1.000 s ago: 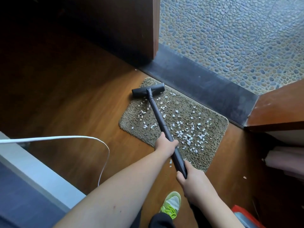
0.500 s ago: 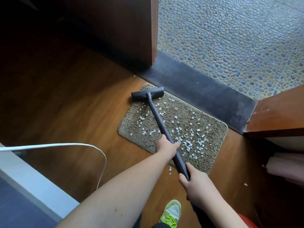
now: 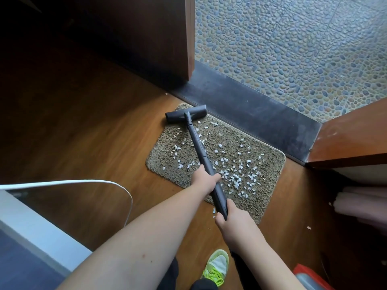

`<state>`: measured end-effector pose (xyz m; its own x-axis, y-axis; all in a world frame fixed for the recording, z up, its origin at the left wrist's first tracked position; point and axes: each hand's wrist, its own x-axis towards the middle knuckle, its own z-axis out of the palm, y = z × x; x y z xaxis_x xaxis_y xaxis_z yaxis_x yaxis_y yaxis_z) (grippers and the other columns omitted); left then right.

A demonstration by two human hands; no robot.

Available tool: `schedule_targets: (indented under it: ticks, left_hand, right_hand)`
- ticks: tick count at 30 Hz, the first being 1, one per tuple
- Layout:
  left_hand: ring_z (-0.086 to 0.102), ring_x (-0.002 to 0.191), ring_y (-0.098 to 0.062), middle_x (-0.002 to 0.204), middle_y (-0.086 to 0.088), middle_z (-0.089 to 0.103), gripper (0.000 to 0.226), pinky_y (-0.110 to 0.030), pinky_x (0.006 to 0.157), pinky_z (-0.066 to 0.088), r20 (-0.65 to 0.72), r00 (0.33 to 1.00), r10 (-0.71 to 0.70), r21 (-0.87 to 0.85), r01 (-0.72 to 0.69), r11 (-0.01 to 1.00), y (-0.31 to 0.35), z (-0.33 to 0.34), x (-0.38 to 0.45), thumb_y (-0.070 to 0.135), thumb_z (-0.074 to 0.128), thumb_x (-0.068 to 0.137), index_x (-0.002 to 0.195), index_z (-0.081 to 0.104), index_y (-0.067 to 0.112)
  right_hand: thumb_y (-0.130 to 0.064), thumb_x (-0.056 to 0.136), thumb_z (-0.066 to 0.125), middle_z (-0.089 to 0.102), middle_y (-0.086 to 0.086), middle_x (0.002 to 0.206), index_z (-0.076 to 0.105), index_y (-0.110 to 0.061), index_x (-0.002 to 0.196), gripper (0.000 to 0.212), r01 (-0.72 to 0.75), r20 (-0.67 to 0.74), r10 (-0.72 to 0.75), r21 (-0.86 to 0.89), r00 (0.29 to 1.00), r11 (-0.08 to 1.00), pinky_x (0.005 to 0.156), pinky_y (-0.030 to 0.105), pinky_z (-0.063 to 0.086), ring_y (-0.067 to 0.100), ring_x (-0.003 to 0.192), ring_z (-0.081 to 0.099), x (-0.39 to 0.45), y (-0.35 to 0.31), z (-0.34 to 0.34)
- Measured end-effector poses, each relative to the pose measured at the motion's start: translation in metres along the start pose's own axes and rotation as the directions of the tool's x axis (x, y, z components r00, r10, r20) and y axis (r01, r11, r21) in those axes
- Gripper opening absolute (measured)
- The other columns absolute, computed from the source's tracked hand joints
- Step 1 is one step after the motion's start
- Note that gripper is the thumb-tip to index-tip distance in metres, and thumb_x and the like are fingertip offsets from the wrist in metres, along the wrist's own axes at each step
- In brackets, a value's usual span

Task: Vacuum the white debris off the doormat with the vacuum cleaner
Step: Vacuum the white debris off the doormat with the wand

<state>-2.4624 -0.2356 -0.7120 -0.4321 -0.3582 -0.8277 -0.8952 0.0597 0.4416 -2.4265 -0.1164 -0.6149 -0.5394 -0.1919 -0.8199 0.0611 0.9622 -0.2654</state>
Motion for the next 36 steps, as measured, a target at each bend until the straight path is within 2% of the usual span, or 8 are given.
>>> schedule_targets:
  ticks: [5,10,12,18,22,25,30,36]
  left_hand:
    - [0.060,0.092,-0.027,0.108,-0.007,0.059,0.039,-0.037,0.079,0.057,0.023,1.000,-0.003,-0.057,0.005,0.998,-0.002,-0.002,-0.007,0.027,0.068,0.087,0.119,0.051,0.014]
    - [0.051,0.090,-0.021,0.112,-0.007,0.056,0.052,-0.027,0.075,0.044,0.003,1.000,0.014,-0.039,-0.014,0.999,-0.008,0.003,-0.007,0.027,0.067,0.090,0.135,0.048,0.009]
    - [0.047,0.091,-0.020,0.122,-0.009,0.056,0.055,-0.025,0.077,0.041,0.000,1.000,0.023,-0.018,-0.023,1.000,-0.011,0.005,-0.010,0.028,0.066,0.091,0.139,0.046,0.009]
    - [0.045,0.092,-0.020,0.111,-0.005,0.051,0.058,-0.028,0.081,0.044,0.011,1.000,0.027,-0.002,-0.026,1.000,-0.018,0.015,-0.019,0.029,0.064,0.091,0.141,0.043,0.009]
    - [0.045,0.095,-0.020,0.136,-0.009,0.053,0.067,-0.028,0.083,0.045,0.021,0.999,0.024,-0.006,-0.024,1.000,-0.022,0.020,-0.024,0.030,0.064,0.091,0.149,0.035,0.012]
    - [0.051,0.102,-0.022,0.141,-0.007,0.050,0.076,-0.029,0.085,0.048,0.028,0.999,0.018,-0.017,-0.017,1.000,-0.026,0.024,-0.028,0.032,0.064,0.091,0.154,0.027,0.015]
    - [0.054,0.103,-0.022,0.138,-0.007,0.051,0.080,-0.034,0.091,0.053,0.027,1.000,-0.003,-0.023,0.004,1.000,-0.031,0.030,-0.030,0.034,0.066,0.089,0.155,0.025,0.016]
    - [0.061,0.096,-0.024,0.118,-0.005,0.059,0.070,-0.033,0.078,0.056,0.037,0.999,-0.018,-0.031,0.019,0.999,-0.038,0.040,-0.038,0.033,0.067,0.085,0.147,0.039,0.017]
  right_hand:
    - [-0.036,0.100,0.041,0.063,0.013,0.107,0.041,-0.015,0.118,0.029,0.003,-0.006,-0.003,-0.006,1.000,1.000,0.072,0.034,0.043,0.030,0.087,0.058,-0.005,-0.001,0.003]
    - [-0.037,0.101,0.040,0.061,0.013,0.115,0.039,-0.015,0.128,0.036,0.007,-0.001,-0.007,-0.017,1.000,1.000,0.076,0.034,0.042,0.031,0.104,0.060,-0.011,0.001,0.006]
    - [-0.037,0.100,0.040,0.062,0.012,0.114,0.040,-0.015,0.127,0.034,0.001,0.006,-0.001,-0.009,1.000,1.000,0.075,0.034,0.042,0.031,0.104,0.060,-0.015,0.004,0.007]
    - [-0.037,0.100,0.041,0.063,0.010,0.109,0.041,-0.017,0.124,0.032,-0.016,0.010,0.016,0.025,1.000,1.000,0.079,0.035,0.050,0.030,0.098,0.062,-0.025,0.015,0.006]
    - [-0.037,0.099,0.042,0.063,0.010,0.106,0.043,-0.018,0.121,0.029,-0.027,0.026,0.026,0.041,0.999,0.999,0.076,0.034,0.050,0.030,0.095,0.063,-0.030,0.023,0.007]
    - [-0.037,0.099,0.042,0.063,0.010,0.109,0.042,-0.018,0.126,0.033,-0.029,0.028,0.028,0.047,0.999,0.998,0.070,0.032,0.044,0.028,0.090,0.059,-0.033,0.028,0.009]
    - [-0.038,0.099,0.042,0.064,0.010,0.113,0.039,-0.018,0.137,0.043,-0.042,0.035,0.040,0.057,0.999,0.997,0.069,0.029,0.043,0.025,0.087,0.057,-0.036,0.035,0.012]
    - [-0.039,0.098,0.043,0.062,0.006,0.104,0.041,-0.022,0.130,0.036,-0.046,0.046,0.042,0.079,0.998,0.996,0.071,0.031,0.047,0.024,0.085,0.059,-0.046,0.045,0.013]
